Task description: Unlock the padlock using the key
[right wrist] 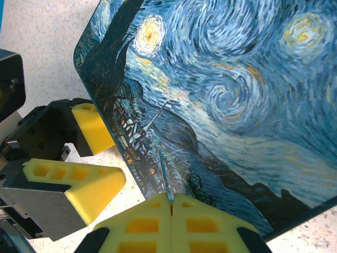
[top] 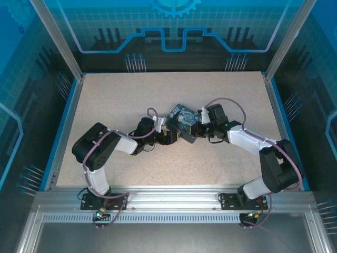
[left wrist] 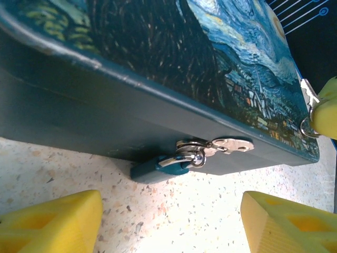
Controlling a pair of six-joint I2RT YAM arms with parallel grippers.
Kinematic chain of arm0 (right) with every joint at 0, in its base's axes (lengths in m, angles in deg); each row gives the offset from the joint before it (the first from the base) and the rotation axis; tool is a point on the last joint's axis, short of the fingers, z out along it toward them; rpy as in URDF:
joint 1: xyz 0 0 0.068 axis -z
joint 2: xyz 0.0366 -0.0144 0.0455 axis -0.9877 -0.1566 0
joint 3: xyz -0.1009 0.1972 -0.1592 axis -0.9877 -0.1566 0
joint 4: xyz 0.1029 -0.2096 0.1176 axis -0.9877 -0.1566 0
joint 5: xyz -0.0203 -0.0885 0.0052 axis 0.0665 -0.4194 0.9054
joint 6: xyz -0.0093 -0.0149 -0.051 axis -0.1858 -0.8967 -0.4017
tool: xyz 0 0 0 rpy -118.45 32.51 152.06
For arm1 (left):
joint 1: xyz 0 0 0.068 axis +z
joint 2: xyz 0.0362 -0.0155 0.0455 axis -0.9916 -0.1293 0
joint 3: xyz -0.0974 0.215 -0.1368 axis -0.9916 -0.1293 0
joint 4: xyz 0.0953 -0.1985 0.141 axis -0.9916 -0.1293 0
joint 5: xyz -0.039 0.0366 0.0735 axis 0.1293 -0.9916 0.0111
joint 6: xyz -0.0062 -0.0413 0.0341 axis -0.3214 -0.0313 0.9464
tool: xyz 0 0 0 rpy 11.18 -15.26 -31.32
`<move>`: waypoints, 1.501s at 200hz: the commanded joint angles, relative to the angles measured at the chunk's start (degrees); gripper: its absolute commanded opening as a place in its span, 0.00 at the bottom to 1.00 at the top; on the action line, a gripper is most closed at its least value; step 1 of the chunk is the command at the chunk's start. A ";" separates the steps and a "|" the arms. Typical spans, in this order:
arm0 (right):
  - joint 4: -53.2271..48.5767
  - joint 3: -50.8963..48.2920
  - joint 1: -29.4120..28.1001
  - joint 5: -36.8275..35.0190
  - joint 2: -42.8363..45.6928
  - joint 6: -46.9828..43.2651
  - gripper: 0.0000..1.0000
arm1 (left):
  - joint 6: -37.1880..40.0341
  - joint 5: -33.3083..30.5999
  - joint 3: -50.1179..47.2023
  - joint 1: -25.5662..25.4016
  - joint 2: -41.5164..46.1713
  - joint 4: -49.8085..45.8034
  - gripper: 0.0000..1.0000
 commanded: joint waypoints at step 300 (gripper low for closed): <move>0.30 -4.50 0.86 0.30 0.59 0.81 0.00 | -7.73 -4.68 4.80 -6.54 -7.46 8.70 0.40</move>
